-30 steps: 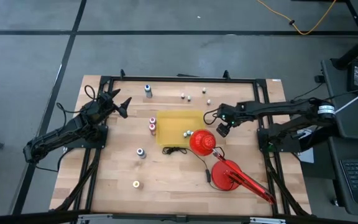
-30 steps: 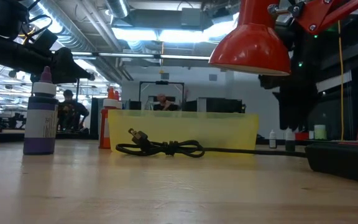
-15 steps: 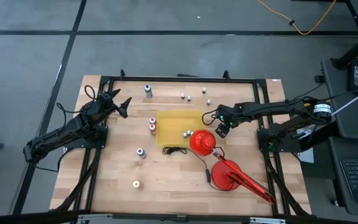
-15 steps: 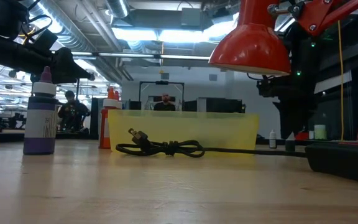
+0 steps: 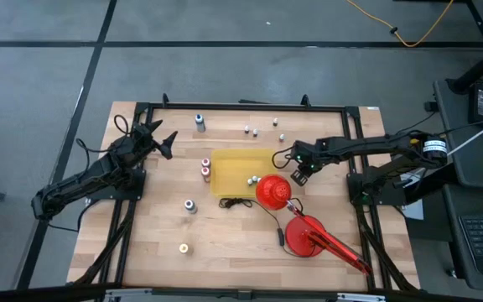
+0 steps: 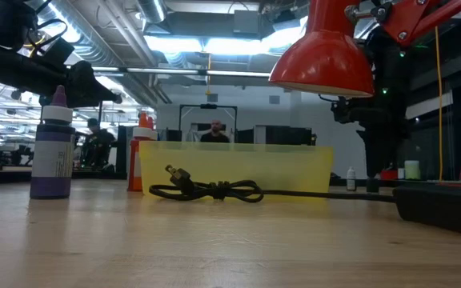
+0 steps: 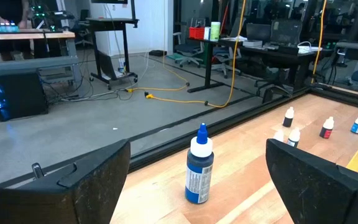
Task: Pick & Place food coloring
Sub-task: Put the bottom small blue food coloring bottle into the yellow container
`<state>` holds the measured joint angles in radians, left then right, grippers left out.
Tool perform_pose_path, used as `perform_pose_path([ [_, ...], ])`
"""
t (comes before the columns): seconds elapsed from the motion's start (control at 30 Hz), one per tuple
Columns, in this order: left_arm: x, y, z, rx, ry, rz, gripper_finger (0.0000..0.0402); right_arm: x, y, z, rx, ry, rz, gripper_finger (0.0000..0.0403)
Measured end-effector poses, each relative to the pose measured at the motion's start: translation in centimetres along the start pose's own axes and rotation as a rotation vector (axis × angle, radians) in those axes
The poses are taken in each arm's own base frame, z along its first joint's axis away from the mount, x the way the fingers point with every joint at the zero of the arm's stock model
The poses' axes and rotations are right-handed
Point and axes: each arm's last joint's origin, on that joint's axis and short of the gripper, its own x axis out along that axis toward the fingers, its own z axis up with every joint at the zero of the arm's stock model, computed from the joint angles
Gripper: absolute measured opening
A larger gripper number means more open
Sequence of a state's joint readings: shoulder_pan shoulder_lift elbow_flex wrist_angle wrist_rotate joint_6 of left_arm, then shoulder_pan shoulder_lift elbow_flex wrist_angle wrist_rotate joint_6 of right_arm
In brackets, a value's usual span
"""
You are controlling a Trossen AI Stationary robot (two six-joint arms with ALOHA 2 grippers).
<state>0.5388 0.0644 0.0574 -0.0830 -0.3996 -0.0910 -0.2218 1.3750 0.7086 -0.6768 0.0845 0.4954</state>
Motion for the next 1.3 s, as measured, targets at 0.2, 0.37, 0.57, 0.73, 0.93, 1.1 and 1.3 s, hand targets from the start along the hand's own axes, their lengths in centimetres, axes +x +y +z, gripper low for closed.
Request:
perform_pose_path([
  [0.2,0.0,0.0,0.0,0.000,0.000,0.000,0.0365,-2.2,0.0,1.6,-0.038,-0.001,-0.024,0.0056],
  [0.37,0.0,0.0,0.0,0.000,0.000,0.000,0.0363,-5.0,-0.4,3.8,-0.059,-0.038,-0.085,0.0056],
  [0.57,0.0,0.0,0.0,0.000,0.000,0.000,0.0365,-7.3,-0.5,7.6,-0.067,-0.052,-0.109,0.0056],
  [0.73,0.0,0.0,0.0,0.000,0.000,0.000,0.0363,-7.9,0.6,11.8,-0.064,-0.036,-0.132,0.0056],
  [0.93,0.0,0.0,0.0,0.000,0.000,0.000,0.0365,-7.5,2.9,16.4,-0.067,-0.045,-0.114,0.0056],
  [1.1,0.0,0.0,0.0,0.000,0.000,0.000,0.0363,-7.2,5.5,18.9,-0.088,-0.042,-0.086,0.0056],
  [1.3,0.0,0.0,0.0,0.000,0.000,0.000,0.0365,-6.5,8.9,20.5,-0.103,-0.048,-0.036,0.0056],
])
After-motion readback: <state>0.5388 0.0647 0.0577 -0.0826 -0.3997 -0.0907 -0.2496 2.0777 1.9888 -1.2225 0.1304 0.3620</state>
